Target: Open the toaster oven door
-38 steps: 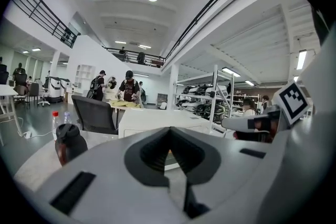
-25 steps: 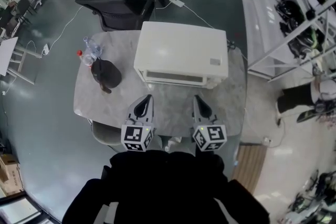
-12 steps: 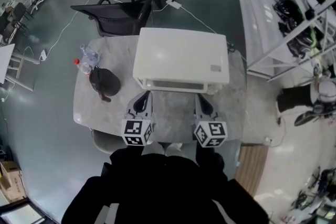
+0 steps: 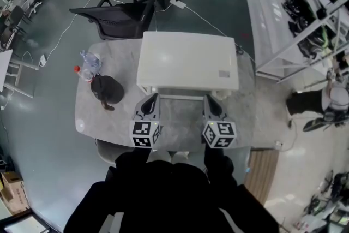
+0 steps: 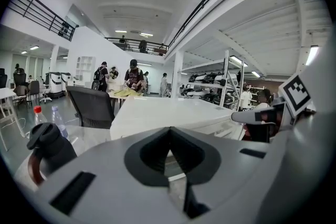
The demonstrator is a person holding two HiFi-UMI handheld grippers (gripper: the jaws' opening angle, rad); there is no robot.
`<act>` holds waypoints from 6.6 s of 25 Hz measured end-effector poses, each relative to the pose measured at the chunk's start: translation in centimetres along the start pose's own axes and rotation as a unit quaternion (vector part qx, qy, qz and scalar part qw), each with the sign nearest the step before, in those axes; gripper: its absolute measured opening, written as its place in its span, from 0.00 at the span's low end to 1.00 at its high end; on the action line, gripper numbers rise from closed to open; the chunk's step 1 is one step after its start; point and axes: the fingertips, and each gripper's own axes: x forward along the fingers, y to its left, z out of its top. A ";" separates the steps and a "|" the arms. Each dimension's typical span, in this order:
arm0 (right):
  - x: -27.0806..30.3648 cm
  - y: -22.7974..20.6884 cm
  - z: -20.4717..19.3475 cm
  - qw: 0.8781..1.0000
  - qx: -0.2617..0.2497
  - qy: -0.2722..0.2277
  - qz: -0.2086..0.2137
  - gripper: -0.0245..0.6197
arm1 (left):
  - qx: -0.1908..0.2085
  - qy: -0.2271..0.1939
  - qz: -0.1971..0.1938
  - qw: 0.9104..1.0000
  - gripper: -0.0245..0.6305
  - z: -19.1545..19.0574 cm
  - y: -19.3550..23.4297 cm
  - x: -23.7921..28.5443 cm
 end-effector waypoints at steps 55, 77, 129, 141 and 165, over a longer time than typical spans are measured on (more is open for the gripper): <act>-2.5 -0.9 -5.7 0.998 0.008 0.059 -0.015 0.04 | -0.027 0.063 -0.018 0.998 0.04 -5.6 -1.3 -1.9; -4.6 -1.0 -8.6 0.996 0.011 0.088 -0.014 0.04 | -0.044 0.092 -0.029 0.994 0.04 -8.5 -2.5 -4.3; -7.3 -0.7 -14.7 0.983 0.046 0.175 -0.003 0.04 | -0.073 0.173 -0.061 0.980 0.04 -14.7 -3.9 -6.9; -7.9 -0.6 -16.0 0.979 0.046 0.196 -0.003 0.04 | -0.073 0.191 -0.063 0.977 0.04 -15.9 -4.1 -7.4; -8.3 -0.5 -18.4 0.972 0.050 0.230 -0.002 0.04 | -0.080 0.223 -0.070 0.969 0.04 -18.4 -4.4 -7.7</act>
